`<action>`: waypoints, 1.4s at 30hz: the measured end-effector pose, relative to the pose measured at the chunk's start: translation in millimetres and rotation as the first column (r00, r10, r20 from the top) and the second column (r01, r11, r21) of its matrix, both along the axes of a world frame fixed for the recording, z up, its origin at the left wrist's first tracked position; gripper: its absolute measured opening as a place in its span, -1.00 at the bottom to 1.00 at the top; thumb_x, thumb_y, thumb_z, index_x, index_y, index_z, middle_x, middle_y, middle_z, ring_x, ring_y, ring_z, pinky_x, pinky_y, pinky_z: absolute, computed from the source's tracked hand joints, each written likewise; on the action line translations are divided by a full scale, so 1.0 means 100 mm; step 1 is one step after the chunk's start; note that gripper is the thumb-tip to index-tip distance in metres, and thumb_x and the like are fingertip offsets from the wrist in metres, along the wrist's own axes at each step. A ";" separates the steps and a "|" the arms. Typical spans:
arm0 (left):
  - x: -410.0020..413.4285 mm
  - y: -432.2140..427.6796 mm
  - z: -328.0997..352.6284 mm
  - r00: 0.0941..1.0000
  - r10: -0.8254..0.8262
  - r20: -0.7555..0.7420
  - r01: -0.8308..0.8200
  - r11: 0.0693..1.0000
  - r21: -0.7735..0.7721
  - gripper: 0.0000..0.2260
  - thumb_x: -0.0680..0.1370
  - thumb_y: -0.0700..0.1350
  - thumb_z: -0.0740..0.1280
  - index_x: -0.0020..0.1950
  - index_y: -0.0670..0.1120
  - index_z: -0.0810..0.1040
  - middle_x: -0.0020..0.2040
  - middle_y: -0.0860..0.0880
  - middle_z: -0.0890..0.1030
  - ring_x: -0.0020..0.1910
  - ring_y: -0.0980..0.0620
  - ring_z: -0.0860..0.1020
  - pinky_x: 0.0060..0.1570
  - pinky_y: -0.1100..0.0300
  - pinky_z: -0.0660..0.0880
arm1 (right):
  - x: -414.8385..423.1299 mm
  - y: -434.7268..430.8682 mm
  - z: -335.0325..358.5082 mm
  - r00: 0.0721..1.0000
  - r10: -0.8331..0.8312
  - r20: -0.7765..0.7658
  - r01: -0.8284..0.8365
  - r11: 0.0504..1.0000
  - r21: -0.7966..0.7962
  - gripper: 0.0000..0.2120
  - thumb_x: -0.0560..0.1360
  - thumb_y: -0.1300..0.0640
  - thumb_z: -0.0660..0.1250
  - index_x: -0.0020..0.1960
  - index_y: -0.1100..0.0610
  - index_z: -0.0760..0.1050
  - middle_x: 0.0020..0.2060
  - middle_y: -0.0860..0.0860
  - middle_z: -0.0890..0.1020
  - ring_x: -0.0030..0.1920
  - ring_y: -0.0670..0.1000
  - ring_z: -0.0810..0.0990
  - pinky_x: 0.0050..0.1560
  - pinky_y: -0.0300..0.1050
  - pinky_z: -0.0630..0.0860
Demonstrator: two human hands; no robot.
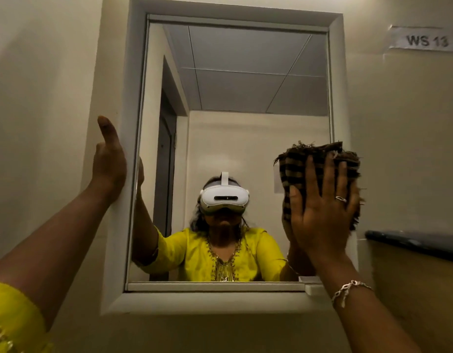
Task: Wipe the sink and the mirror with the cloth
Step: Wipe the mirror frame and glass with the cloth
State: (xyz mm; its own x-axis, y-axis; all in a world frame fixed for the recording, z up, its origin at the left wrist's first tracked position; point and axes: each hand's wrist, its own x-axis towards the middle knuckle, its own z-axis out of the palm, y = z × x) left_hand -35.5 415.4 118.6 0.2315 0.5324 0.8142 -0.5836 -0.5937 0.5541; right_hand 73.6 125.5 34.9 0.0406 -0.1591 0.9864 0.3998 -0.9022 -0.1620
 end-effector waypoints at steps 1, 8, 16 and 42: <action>0.00 0.00 0.00 1.000 0.000 0.005 0.000 1.000 -0.006 -0.54 0.57 0.19 -0.23 -0.35 0.03 0.25 -0.36 -0.07 0.36 -0.31 -0.07 0.38 -0.14 0.04 0.38 | 0.00 0.04 -0.01 1.000 0.003 -0.005 -0.002 1.000 0.022 -0.43 0.57 -0.17 -0.18 0.50 0.05 0.09 0.48 0.17 0.16 0.48 0.20 0.07 0.42 0.13 -0.01; 0.04 0.04 0.02 1.000 0.018 0.011 -0.018 1.000 0.009 -0.53 0.58 0.18 -0.22 -0.37 0.01 0.24 -0.36 -0.04 0.36 -0.33 -0.01 0.36 -0.25 0.15 0.33 | -0.21 0.61 -0.14 0.996 0.041 -0.076 -0.033 0.994 0.107 -0.42 0.57 -0.15 -0.10 0.50 0.12 0.08 0.48 0.24 0.13 0.47 0.28 0.06 0.43 0.20 -0.02; -0.01 0.09 -0.02 0.994 -0.053 -0.093 0.057 0.998 0.040 -0.51 0.56 0.25 -0.14 -0.34 -0.03 0.31 -0.39 -0.04 0.32 -0.40 -0.01 0.33 -0.31 0.14 0.31 | -0.63 1.68 -0.35 0.988 0.143 -0.060 -0.152 0.969 -0.195 -0.42 0.53 -0.13 -0.02 0.49 0.07 0.12 0.48 0.19 0.13 0.47 0.24 0.04 0.39 0.25 0.01; -0.03 0.06 -1.23 0.993 0.045 -0.109 -0.041 0.999 0.031 -0.16 0.17 0.60 -0.07 -0.24 -0.18 0.41 -0.31 -0.26 0.44 -0.32 -0.25 0.46 -0.25 -0.14 0.50 | -0.23 0.48 -0.40 0.997 0.076 -0.006 -0.075 0.956 -0.285 -0.42 0.55 -0.19 -0.05 0.50 0.04 0.10 0.50 0.15 0.10 0.50 0.18 0.04 0.45 0.16 0.02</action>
